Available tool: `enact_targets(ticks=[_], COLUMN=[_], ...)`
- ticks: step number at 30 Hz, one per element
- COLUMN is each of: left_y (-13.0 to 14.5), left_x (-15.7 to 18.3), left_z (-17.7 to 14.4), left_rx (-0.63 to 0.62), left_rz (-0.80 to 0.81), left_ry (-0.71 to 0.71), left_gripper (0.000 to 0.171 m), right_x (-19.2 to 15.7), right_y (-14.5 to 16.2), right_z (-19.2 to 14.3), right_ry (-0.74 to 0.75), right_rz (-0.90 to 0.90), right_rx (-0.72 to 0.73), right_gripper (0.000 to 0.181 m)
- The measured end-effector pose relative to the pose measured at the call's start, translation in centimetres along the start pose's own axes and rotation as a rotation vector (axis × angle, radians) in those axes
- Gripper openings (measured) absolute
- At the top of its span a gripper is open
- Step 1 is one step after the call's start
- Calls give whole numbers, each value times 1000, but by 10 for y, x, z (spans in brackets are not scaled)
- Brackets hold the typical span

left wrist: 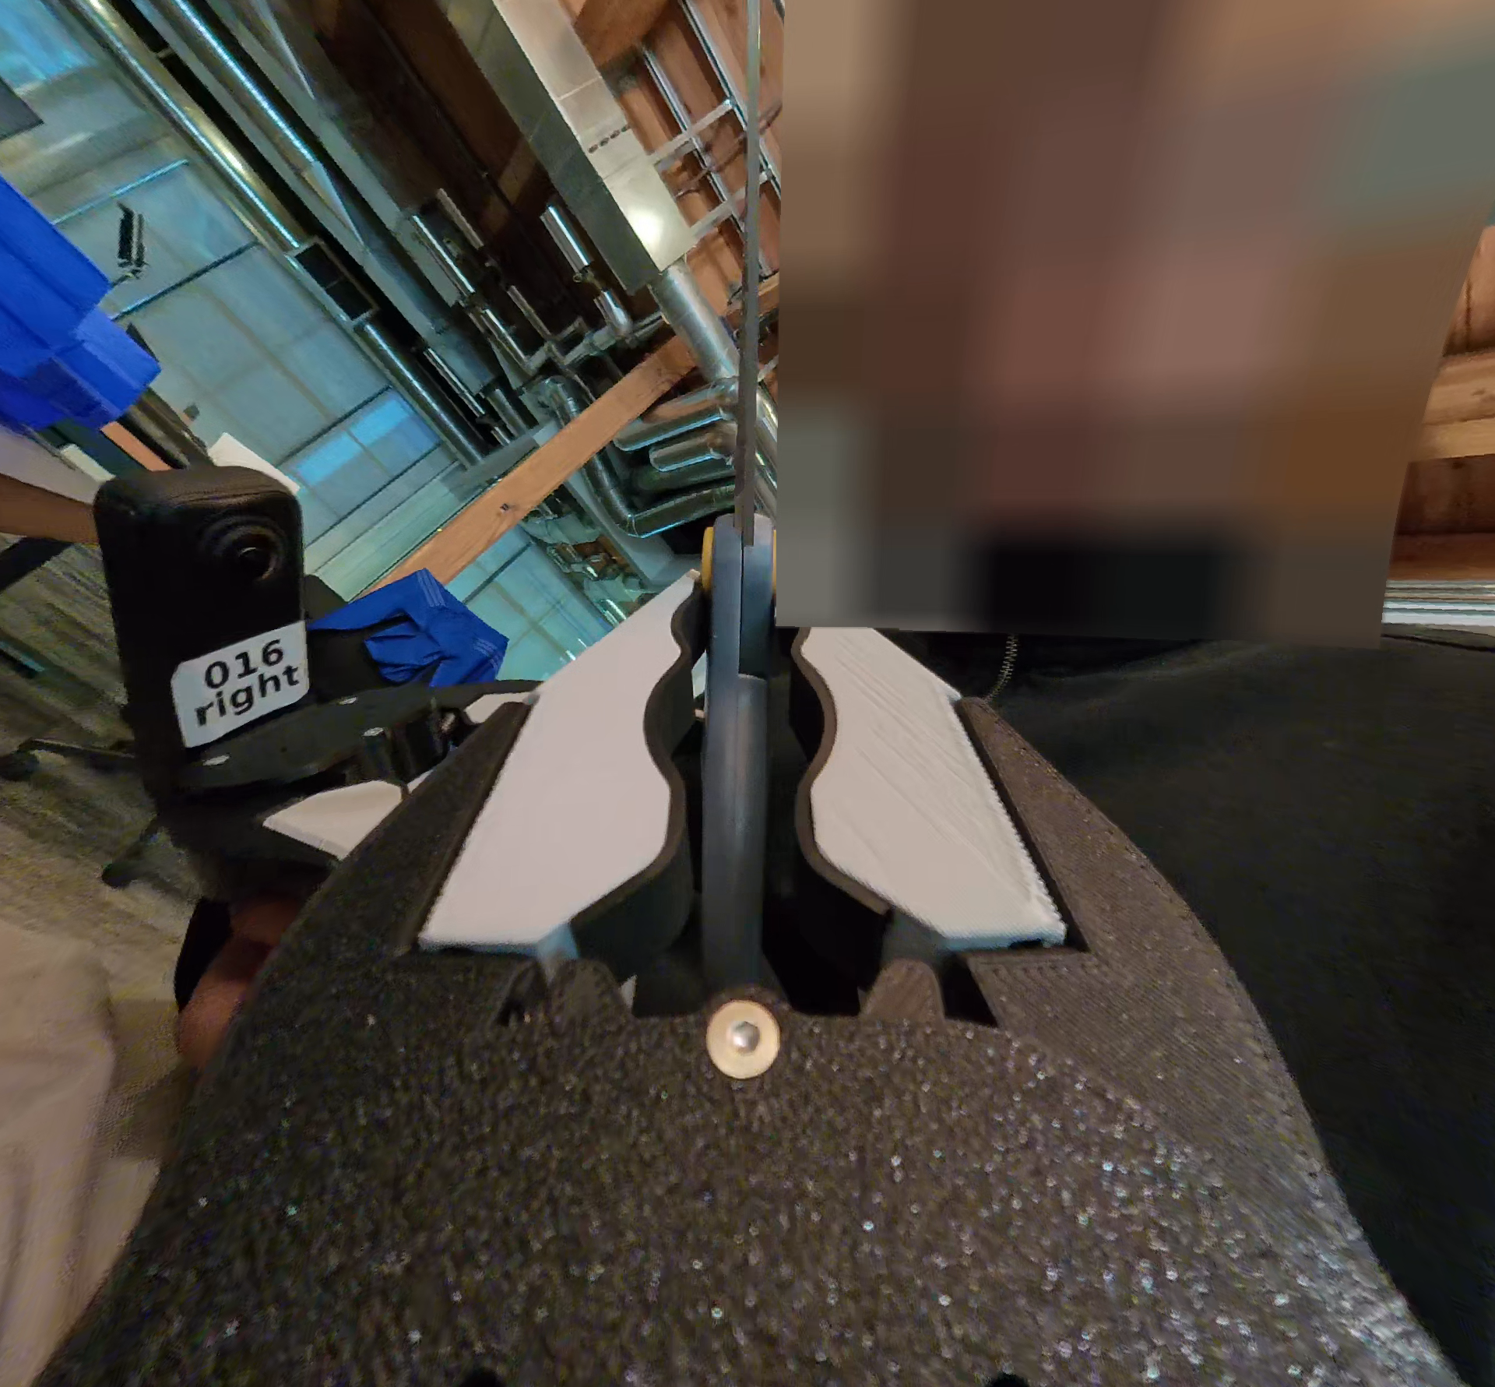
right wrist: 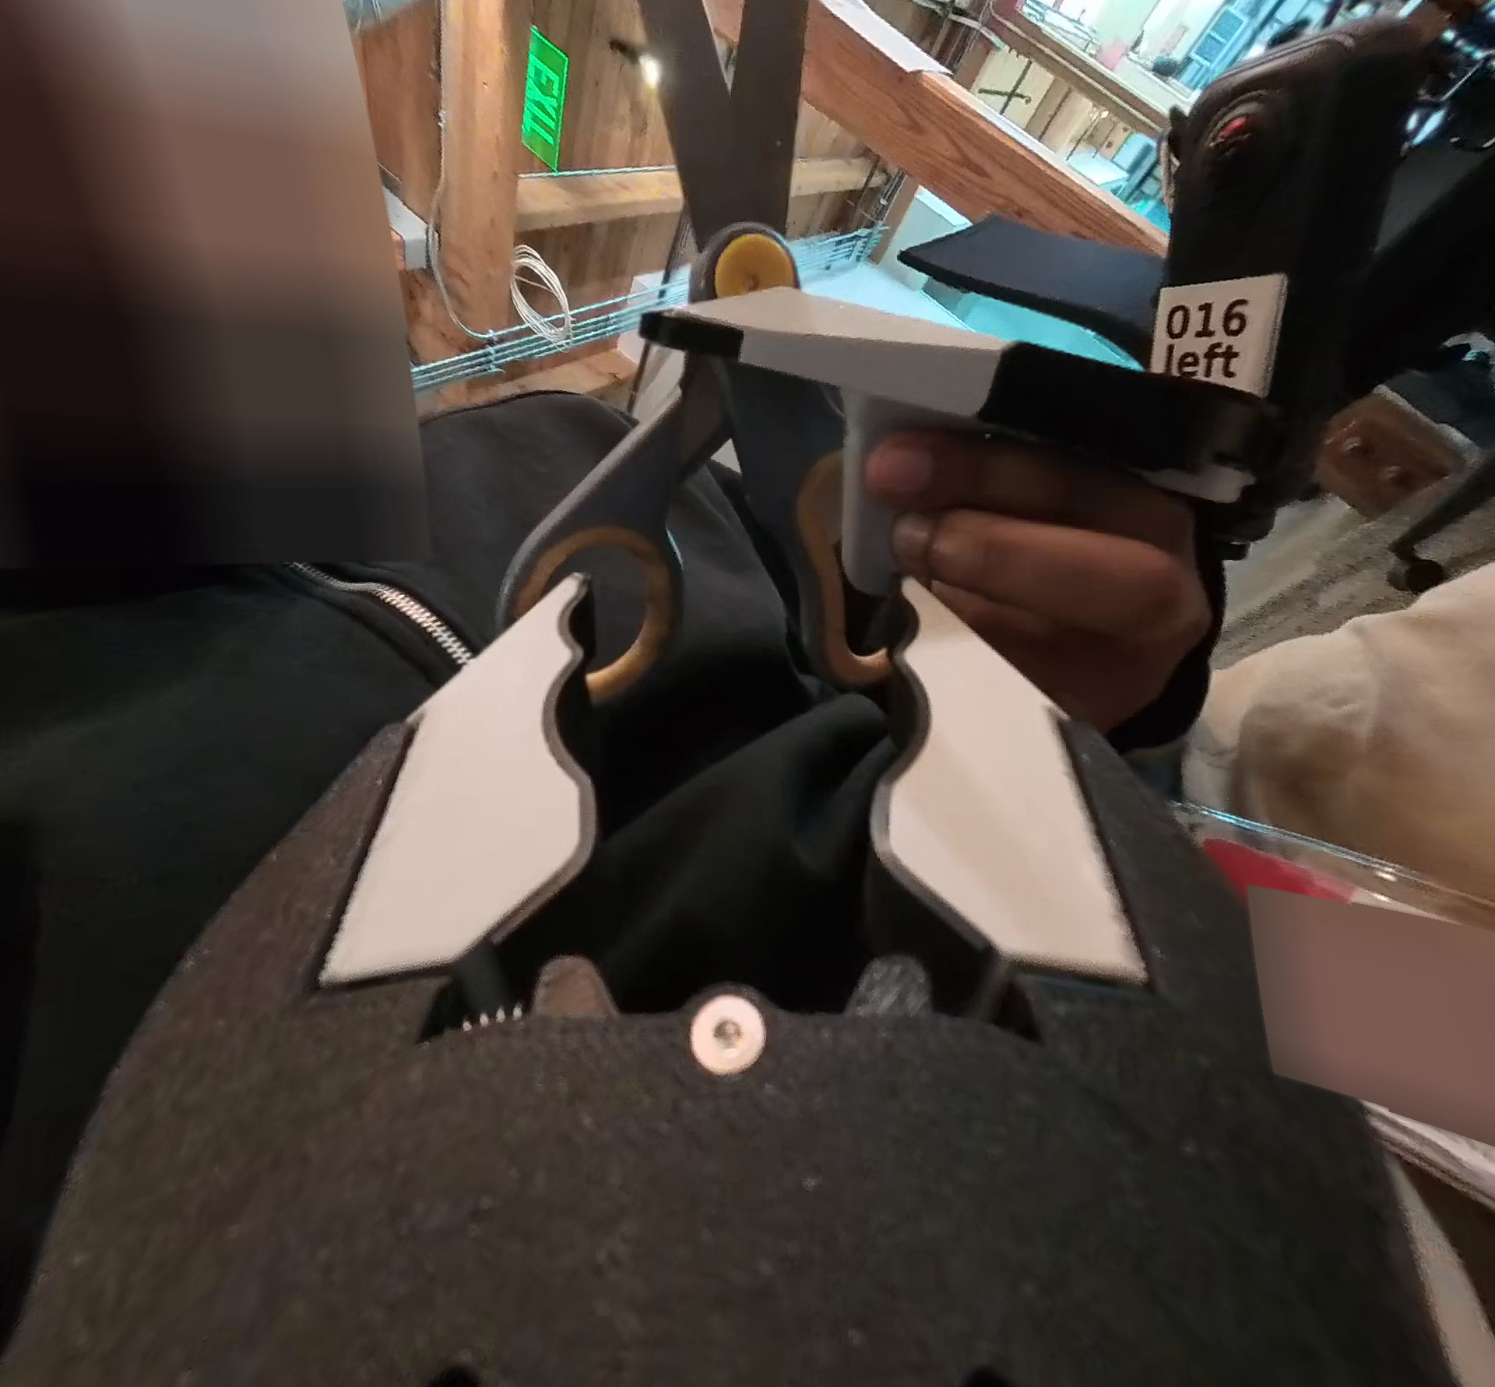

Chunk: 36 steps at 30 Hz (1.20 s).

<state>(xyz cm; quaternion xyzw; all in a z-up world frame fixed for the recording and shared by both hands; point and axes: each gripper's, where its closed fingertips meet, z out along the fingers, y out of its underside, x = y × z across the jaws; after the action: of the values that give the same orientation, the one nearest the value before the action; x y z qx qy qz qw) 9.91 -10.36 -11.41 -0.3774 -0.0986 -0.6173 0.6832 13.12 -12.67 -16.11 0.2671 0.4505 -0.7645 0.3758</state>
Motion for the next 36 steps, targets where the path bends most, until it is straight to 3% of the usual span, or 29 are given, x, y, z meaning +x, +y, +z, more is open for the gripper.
enact_targets(ticks=[10,24,27,31,36], left_y=[-8,-15,-17,-14,-13], left_x=[-13,-13,-18,-22,-22], left_z=[-4,-8,-11,-11,-11], left_rx=[47,148,168,168,186], left_rz=[73,-59,-53,-64,-89], left_ry=[-90,-17,-47,-65,-48], left_gripper=[13,13,13,13,14], right_x=[7,-2,-9,-3,-6], right_y=[-9,-13,-18,-7,-7], right_z=[-9,-12,-16,-6,-1], right_ry=[45,-40,-72,-29,-79], right_rz=[-4,54,39,0,34], right_rx=[32,61,81,31,44], right_gripper=[65,67,50,56,55])
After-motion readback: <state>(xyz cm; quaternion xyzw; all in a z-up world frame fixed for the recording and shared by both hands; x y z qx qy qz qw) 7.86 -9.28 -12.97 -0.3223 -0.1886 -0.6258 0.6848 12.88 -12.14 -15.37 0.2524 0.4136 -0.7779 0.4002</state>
